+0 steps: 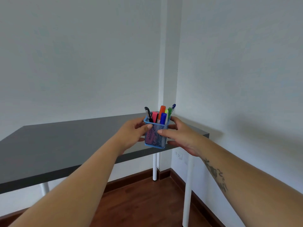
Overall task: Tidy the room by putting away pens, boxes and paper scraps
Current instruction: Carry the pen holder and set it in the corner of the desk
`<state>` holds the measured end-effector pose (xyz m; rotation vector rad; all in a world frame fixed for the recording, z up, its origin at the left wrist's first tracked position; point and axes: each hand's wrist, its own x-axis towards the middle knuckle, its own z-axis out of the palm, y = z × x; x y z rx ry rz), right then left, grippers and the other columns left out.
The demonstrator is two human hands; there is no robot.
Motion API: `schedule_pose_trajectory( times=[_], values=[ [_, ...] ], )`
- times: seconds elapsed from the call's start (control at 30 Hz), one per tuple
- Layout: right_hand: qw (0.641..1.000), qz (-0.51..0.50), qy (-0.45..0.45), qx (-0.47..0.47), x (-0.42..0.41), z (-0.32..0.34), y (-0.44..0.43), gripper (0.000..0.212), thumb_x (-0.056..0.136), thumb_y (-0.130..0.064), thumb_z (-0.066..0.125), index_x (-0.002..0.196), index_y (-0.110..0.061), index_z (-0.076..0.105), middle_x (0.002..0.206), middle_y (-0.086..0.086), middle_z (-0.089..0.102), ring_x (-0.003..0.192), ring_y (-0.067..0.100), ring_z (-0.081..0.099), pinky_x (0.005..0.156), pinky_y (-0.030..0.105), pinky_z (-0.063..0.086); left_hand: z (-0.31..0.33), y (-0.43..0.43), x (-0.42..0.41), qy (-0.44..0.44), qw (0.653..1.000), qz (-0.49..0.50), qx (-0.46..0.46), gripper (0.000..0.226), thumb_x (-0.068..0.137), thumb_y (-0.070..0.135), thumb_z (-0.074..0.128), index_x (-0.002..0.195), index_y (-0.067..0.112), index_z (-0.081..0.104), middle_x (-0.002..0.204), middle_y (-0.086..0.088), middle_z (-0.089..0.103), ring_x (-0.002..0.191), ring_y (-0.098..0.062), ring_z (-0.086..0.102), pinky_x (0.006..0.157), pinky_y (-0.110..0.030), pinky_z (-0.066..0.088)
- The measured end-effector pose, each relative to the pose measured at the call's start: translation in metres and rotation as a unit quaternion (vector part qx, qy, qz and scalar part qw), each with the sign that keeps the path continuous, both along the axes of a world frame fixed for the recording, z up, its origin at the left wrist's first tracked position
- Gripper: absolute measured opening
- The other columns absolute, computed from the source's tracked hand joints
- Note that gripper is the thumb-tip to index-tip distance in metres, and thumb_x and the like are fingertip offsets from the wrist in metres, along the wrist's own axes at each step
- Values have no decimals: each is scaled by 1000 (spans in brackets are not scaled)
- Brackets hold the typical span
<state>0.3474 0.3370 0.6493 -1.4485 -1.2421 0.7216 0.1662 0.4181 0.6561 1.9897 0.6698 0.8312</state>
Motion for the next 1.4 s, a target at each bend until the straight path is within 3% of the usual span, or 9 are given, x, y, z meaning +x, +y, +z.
schedule_pose_trajectory(
  times=[0.13, 0.33, 0.5, 0.67, 0.77, 0.97, 1.1, 1.27, 1.4],
  values=[
    [999, -31, -30, -7, 23, -16, 51, 67, 82, -28, 76, 137, -34, 38, 126, -4, 54, 117, 18, 55, 102, 46, 49, -16, 50, 29, 14, 1000, 2, -8, 32, 100, 35, 51, 131, 28, 59, 120, 5, 68, 110, -13, 64, 84, -25, 55],
    [996, -67, -41, -29, 86, -52, 137, 71, 80, -36, 77, 137, -33, 35, 120, -10, 48, 109, 10, 51, 94, 34, 49, -61, 162, 89, 181, 982, 23, 44, 51, 99, 52, 43, 147, 33, 41, 148, 0, 49, 137, -18, 44, 112, -36, 32],
    [993, -113, 7, -9, 128, -73, 194, 69, 80, -37, 77, 135, -31, 35, 122, -9, 48, 102, 4, 53, 80, 21, 47, -101, 229, 119, 458, 869, 137, 130, 75, 93, 73, 20, 157, 35, 13, 166, 7, 8, 153, -22, 8, 121, -48, 6],
    [987, -162, -10, -4, 167, -91, 255, 69, 74, -41, 81, 129, -30, 40, 128, -6, 53, 115, 13, 56, 97, 39, 52, -103, 281, 152, 474, 851, 179, 140, 81, 86, 80, 10, 156, 41, 6, 166, 8, 2, 153, -22, 0, 121, -53, 3],
    [984, -178, -28, -10, 185, -96, 287, 62, 74, -43, 81, 119, -32, 41, 122, -11, 54, 116, 13, 56, 97, 41, 53, -104, 312, 169, 477, 849, 188, 130, 81, 86, 81, 10, 156, 41, 6, 166, 8, 2, 153, -23, 0, 122, -53, 3],
    [973, -204, -106, -19, 225, -107, 365, 70, 76, -54, 74, 133, -33, 40, 136, -11, 52, 123, 12, 53, 96, 43, 53, -107, 380, 213, 482, 842, 206, 126, 79, 87, 79, 11, 156, 41, 7, 166, 8, 3, 153, -24, 1, 122, -52, 4],
    [972, -197, -127, -23, 250, -108, 417, 53, 78, -57, 66, 123, -34, 50, 123, -10, 62, 110, 15, 61, 90, 44, 55, -108, 413, 230, 476, 842, 225, 116, 78, 88, 78, 13, 156, 41, 10, 166, 9, 5, 153, -23, 2, 122, -51, 4],
    [922, -288, -244, -86, 275, -112, 474, 37, 92, -49, 56, 106, -15, 60, 104, 6, 66, 94, 26, 62, 68, 32, 45, -109, 454, 247, 477, 836, 253, 100, 77, 87, 78, 12, 156, 42, 10, 166, 8, 5, 153, -24, 3, 121, -51, 4],
    [886, -327, -301, -130, 288, -104, 505, 40, 95, -46, 55, 114, -12, 60, 111, 8, 64, 103, 27, 56, 73, 35, 47, -109, 475, 257, 469, 840, 259, 92, 75, 89, 76, 13, 156, 41, 12, 166, 7, 6, 153, -24, 2, 121, -52, 4]
  ],
)
